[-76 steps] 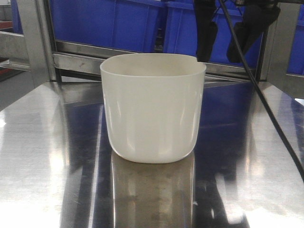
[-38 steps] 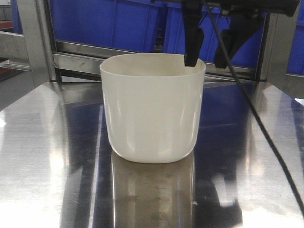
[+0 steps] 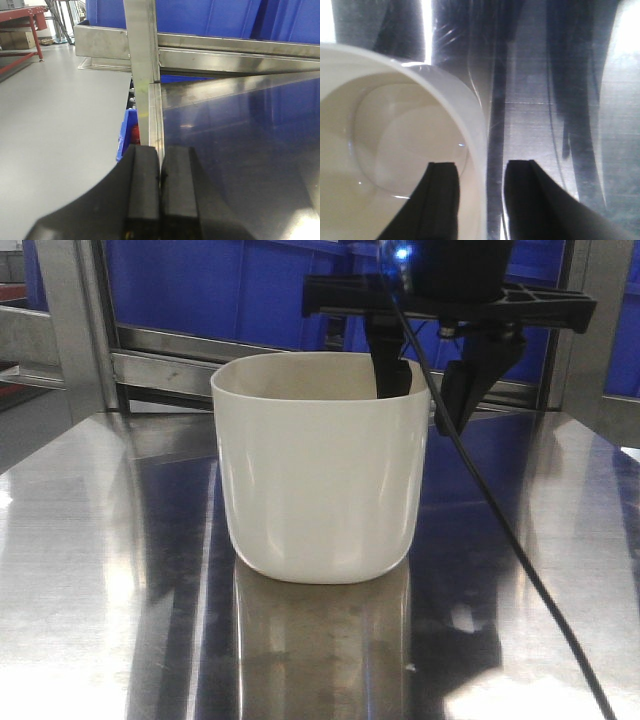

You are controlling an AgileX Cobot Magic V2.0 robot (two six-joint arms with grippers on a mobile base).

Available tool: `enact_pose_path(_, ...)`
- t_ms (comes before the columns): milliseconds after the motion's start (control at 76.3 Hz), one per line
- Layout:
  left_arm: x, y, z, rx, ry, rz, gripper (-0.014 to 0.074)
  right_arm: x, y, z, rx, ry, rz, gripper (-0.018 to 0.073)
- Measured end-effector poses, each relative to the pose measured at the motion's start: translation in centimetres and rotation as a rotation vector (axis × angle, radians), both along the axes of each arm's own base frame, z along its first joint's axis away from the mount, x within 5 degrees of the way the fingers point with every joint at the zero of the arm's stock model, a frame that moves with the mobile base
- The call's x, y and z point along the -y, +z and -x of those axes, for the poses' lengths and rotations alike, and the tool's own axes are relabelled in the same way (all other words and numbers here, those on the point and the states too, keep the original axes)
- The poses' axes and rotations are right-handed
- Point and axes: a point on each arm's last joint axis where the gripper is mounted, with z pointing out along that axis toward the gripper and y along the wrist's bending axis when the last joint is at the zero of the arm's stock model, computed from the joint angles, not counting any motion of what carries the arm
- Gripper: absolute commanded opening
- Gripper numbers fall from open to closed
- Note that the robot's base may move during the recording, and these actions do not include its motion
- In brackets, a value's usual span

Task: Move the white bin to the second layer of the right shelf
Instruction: 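Lower the right gripper onto the white bin's rim and close it, then lift the white bin off the table with the right gripper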

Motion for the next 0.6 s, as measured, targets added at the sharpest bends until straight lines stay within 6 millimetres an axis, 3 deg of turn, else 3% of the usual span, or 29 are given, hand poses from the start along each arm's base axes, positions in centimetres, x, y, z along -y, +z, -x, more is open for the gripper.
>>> enact_pose_path(210, 0.0, 0.0, 0.0, 0.0, 0.0, 0.0, 0.0085, 0.0, -0.3, 0.0, -0.015, -0.001, 0.005, 0.0113)
enact_pose_path(459, 0.0, 0.0, 0.0, 0.0, 0.0, 0.0, 0.0085, 0.6, -0.1, -0.2, -0.017, 0.044, 0.026, 0.0109)
enact_pose_path(603, 0.0, 0.0, 0.0, 0.0, 0.0, 0.0, 0.0085, 2.5, 1.2, -0.2, 0.052, 0.127, 0.028, 0.0109)
